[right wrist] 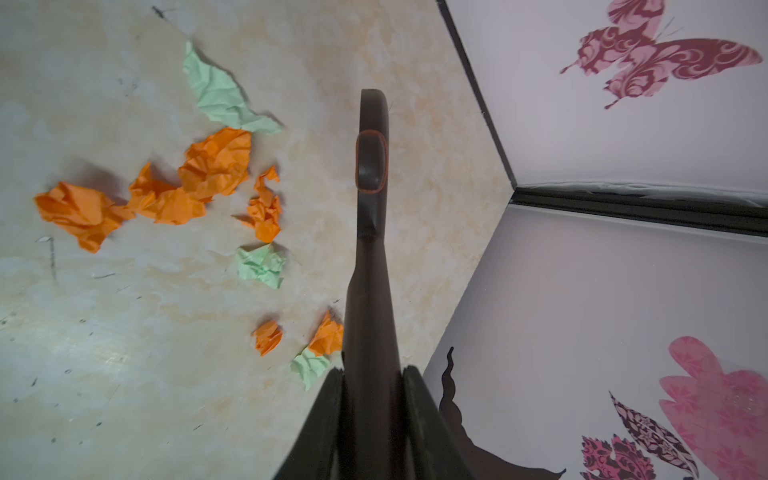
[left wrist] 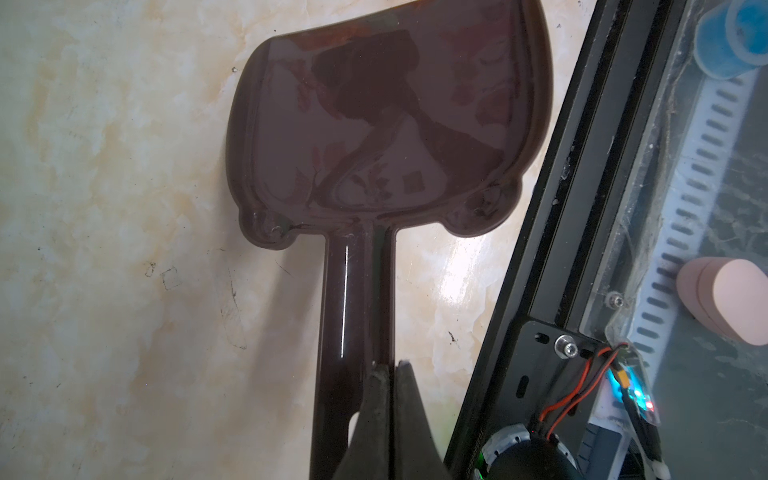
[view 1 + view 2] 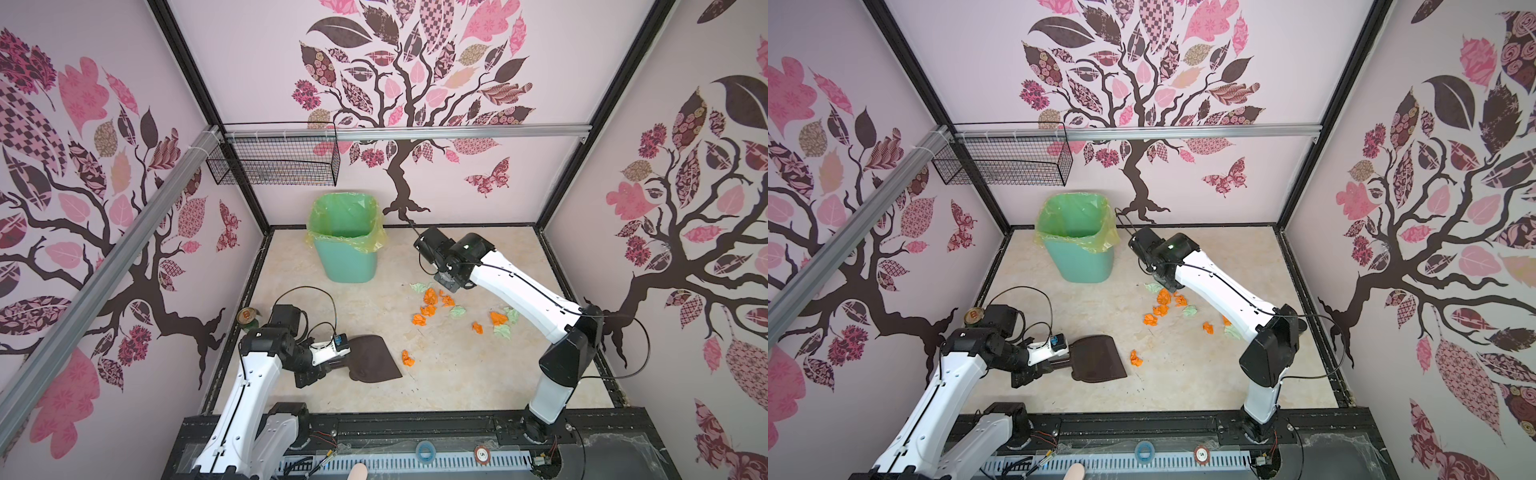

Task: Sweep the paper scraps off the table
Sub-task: 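Sweep the far scraps with the brush toward the middle of the table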

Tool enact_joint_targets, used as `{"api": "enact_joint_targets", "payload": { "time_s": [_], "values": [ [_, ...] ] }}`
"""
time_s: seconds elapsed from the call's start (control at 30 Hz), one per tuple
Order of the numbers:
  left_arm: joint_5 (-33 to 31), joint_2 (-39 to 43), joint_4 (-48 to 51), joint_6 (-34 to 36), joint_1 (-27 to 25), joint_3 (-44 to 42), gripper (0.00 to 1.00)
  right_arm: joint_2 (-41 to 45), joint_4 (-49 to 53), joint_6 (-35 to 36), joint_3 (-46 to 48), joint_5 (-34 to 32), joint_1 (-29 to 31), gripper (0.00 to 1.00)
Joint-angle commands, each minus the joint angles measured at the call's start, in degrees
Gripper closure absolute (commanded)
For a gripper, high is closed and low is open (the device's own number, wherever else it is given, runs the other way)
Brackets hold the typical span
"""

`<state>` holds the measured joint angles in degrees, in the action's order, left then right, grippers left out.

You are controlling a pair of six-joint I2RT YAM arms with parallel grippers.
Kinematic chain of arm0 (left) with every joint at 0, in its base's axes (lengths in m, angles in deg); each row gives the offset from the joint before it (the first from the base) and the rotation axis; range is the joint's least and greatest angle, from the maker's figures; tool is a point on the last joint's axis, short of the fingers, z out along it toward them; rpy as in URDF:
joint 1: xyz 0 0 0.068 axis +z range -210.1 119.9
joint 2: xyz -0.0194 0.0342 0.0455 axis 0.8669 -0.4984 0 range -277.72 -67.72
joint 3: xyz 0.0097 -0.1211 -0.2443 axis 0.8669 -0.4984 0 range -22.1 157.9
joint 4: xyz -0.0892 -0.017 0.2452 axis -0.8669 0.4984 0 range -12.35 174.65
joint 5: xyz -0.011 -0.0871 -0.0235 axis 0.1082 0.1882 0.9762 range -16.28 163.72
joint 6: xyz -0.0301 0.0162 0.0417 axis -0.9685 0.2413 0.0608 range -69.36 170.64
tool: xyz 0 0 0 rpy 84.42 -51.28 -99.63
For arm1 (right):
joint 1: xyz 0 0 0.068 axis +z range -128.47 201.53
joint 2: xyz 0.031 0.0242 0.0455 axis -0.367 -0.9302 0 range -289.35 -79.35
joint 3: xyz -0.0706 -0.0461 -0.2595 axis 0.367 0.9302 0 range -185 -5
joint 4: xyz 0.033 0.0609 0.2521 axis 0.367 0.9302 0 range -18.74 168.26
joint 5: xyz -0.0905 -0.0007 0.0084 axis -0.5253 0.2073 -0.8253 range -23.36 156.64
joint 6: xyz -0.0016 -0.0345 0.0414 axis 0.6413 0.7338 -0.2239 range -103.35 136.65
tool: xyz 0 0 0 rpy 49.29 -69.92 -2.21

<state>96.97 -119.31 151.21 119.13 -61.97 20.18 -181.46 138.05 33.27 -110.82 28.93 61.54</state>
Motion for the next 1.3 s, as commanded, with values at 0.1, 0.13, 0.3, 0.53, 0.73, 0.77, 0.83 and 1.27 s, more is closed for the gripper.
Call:
{"api": "enact_joint_targets", "payload": {
  "time_s": [0.1, 0.13, 0.3, 0.53, 0.73, 0.77, 0.83, 1.27],
  "values": [
    [1.02, -0.66, -0.35, -1.24, -0.14, 0.79, 1.00, -7.43, -15.38, 15.65, -2.26, -1.13, -0.78, 1.00],
    [1.01, -0.75, -0.41, -1.24, -0.20, 0.78, 1.00, -8.67, -16.93, 16.76, -2.28, -0.85, -0.35, 1.00],
    [0.91, -0.52, -0.17, -0.86, -0.14, 0.49, 1.00, -13.29, -22.39, 21.22, -0.01, -2.55, 2.28, 1.00],
    [0.88, -1.70, -1.25, -0.64, -0.22, 0.06, 1.00, -12.59, -24.13, 22.35, 6.19, -3.42, 7.15, 1.00],
    [0.88, -2.27, -1.36, -0.71, -0.20, 1.03, 1.00, -4.30, -24.08, 22.71, 17.31, -5.10, 11.16, 1.00],
    [0.92, -2.36, -1.44, -0.72, -0.15, 1.13, 1.00, -2.73, -23.60, 22.42, 19.05, -5.39, 11.72, 1.00],
    [1.18, -2.46, -1.46, -0.82, -0.14, 1.26, 1.00, -0.39, -20.83, 20.50, 21.41, -6.11, 12.53, 1.00],
    [0.50, -2.84, -1.55, -1.20, -0.23, 1.49, 1.00, 9.73, -9.92, 5.66, 18.12, -14.59, 15.55, 1.00]
  ]
}}
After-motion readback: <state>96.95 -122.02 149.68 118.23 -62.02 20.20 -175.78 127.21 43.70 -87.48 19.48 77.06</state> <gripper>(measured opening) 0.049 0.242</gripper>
